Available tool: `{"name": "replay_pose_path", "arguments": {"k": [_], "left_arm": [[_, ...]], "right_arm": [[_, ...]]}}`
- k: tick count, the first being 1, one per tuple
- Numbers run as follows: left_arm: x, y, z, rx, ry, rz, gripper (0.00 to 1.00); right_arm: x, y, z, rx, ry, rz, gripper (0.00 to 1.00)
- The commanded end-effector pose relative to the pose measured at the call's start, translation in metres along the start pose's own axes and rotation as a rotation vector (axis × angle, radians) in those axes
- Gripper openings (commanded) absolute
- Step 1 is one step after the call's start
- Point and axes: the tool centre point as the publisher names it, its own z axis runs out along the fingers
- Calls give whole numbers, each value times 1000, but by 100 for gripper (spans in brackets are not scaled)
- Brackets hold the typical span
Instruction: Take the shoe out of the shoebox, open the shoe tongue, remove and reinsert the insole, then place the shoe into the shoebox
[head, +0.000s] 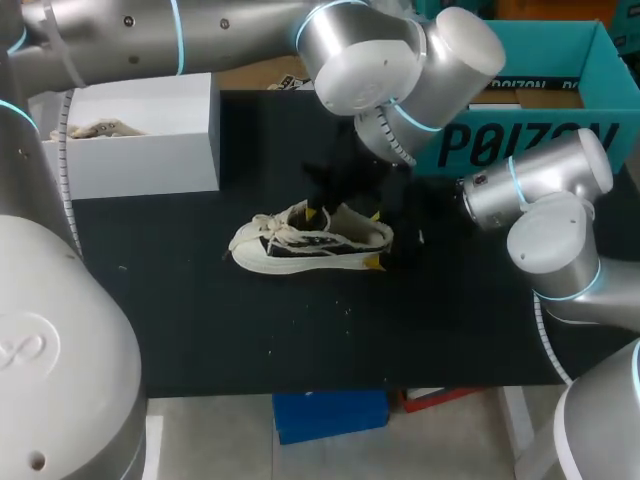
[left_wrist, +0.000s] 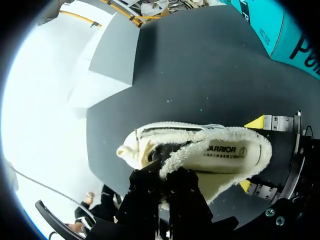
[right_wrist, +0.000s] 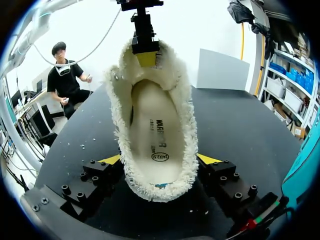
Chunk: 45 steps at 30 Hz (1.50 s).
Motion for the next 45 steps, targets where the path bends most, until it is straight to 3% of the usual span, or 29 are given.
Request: {"name": "replay_pose_path", "arguments": {"k": [1, 24, 34, 45], "left_arm": [[-15, 7, -5, 23, 20, -8, 0], [-59, 25, 24, 37, 13, -78, 0], [-66, 29, 49, -1, 9, -98, 0], [-58, 38, 71, -46, 12, -90, 0]], "right_arm": [[-1, 0, 3, 3, 0, 1, 0], [-1, 0, 3, 3, 0, 1, 0], [-1, 0, 3, 3, 0, 1, 0], [-1, 0, 3, 3, 0, 1, 0]]}}
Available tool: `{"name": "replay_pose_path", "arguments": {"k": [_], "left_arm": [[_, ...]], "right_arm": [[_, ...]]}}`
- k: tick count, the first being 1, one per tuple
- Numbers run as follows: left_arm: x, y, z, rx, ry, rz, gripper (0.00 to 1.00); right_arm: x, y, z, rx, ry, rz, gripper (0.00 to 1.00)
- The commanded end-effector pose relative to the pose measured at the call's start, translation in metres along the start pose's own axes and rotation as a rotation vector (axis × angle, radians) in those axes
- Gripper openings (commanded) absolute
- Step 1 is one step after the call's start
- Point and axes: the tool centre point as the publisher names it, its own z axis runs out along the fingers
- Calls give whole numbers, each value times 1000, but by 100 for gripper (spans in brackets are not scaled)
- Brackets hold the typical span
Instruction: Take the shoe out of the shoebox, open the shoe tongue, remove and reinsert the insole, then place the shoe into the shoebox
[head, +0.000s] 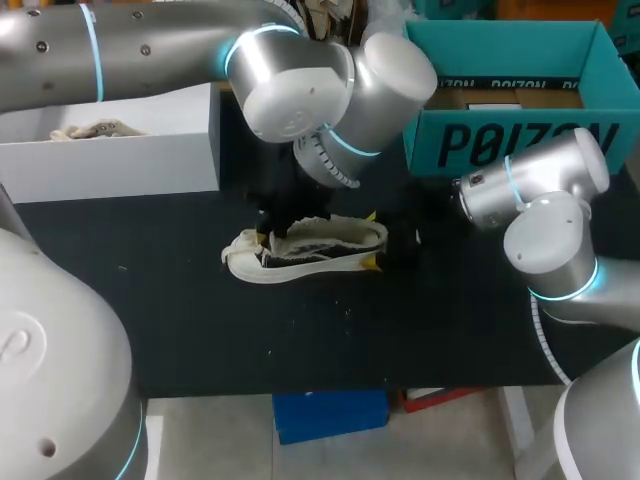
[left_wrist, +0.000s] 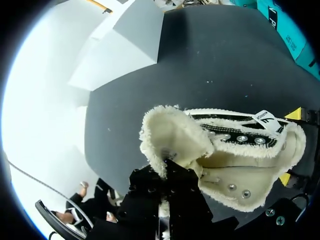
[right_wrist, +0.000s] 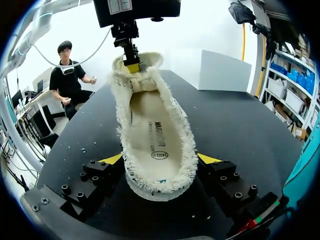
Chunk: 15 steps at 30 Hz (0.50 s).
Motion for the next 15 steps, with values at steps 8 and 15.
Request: {"name": "replay_pose_path", "arguments": {"k": [8, 15], "left_arm": [[-4, 2, 21, -32, -2, -15, 44], [-5, 0, 20, -36, -1, -23, 100]], "right_arm": [[-2, -4, 0, 4, -3, 3, 0], [-2, -4, 0, 4, -3, 3, 0]]}}
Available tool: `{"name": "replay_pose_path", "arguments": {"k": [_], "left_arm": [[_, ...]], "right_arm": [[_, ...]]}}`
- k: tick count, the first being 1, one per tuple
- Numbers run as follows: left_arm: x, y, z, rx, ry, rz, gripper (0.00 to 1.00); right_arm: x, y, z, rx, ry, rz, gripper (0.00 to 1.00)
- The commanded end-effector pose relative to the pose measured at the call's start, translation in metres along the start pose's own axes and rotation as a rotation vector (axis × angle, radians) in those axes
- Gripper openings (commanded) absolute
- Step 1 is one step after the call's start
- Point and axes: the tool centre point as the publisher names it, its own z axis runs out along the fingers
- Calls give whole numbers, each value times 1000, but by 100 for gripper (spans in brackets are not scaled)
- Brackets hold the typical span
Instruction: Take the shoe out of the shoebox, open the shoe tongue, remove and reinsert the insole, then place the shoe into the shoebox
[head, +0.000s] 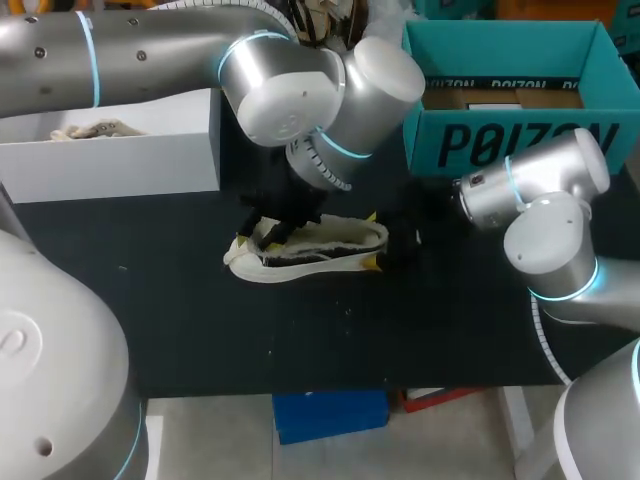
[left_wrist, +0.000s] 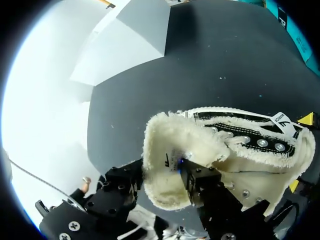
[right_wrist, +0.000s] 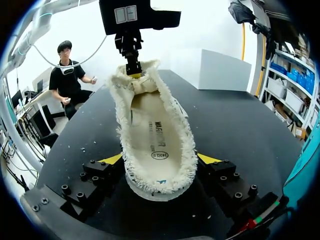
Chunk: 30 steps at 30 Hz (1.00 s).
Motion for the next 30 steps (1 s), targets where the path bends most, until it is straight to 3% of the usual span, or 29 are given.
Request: {"name": "replay_pose_path", "arguments": {"k": [1, 18, 23, 30], "left_arm": [[-2, 0, 6, 0, 7, -3, 100], [-10, 4, 6, -14, 9, -24, 100], [-21, 3, -15, 23, 37, -22, 100], [-33, 1, -58, 138, 89, 71, 100]], "right_arm": [[-2, -3, 0, 2, -2, 2, 0], [-2, -3, 0, 2, -2, 2, 0], [-2, -3, 0, 2, -2, 2, 0], [-2, -3, 0, 2, -2, 2, 0]]}}
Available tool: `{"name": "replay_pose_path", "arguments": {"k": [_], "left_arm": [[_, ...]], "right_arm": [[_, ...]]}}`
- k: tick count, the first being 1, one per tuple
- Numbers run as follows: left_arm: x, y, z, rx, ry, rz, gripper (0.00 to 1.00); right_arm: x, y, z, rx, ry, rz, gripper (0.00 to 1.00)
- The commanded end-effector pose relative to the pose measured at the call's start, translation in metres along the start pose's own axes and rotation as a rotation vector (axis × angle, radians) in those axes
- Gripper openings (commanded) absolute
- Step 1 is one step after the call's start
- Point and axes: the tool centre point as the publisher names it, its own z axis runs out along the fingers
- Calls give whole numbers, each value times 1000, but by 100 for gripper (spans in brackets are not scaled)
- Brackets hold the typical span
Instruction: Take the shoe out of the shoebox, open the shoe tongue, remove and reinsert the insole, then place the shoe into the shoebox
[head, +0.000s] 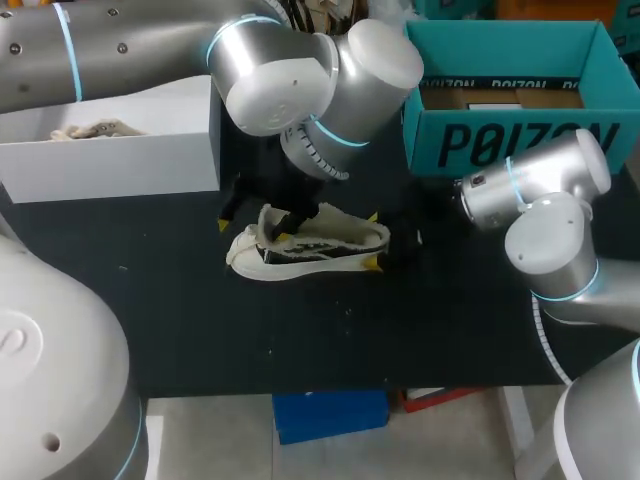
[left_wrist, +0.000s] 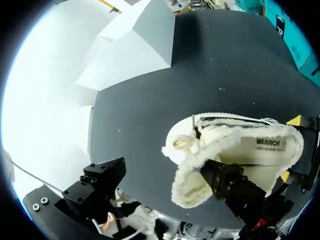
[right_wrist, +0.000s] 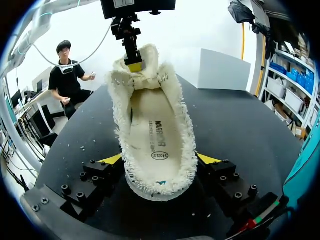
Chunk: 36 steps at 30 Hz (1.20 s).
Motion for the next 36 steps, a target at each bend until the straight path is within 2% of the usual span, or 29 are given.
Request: {"name": "replay_pose_path", "arguments": {"k": [1, 3, 4, 5, 6, 7, 10, 11, 18, 20, 22, 25, 26, 36], "left_arm": [[-15, 4, -32, 85, 87, 88, 100], [-13, 4, -46, 148, 134, 179, 99], [-11, 3, -51, 166, 160, 219, 78], [-9, 2, -55, 180, 199, 260, 66], [-7, 0, -58, 199, 218, 293, 49], [-5, -1, -61, 213, 242, 326, 44], [3, -4, -70, 245, 371, 453, 7], [7, -4, -72, 255, 406, 501, 0], [37, -4, -76, 240, 602, 816, 0], [42, -4, -75, 211, 719, 915, 0], [44, -5, -72, 197, 788, 976, 0], [47, -7, -69, 124, 923, 1068, 0], [49, -9, -68, 82, 927, 1044, 0], [49, -9, -68, 82, 927, 1044, 0]], "right_arm": [[-2, -1, 1, 3, -1, 2, 0], [-2, -1, 1, 3, -1, 2, 0], [-2, -1, 1, 3, -1, 2, 0], [-2, -1, 1, 3, -1, 2, 0], [-2, -1, 1, 3, -1, 2, 0], [-2, -1, 1, 3, -1, 2, 0], [-2, -1, 1, 3, -1, 2, 0], [-2, -1, 1, 3, -1, 2, 0], [-2, -1, 1, 3, -1, 2, 0], [-2, -1, 1, 3, -1, 2, 0], [-2, -1, 1, 3, -1, 2, 0], [-2, -1, 1, 3, -1, 2, 0], [-2, -1, 1, 3, -1, 2, 0], [-2, -1, 1, 3, -1, 2, 0]]}}
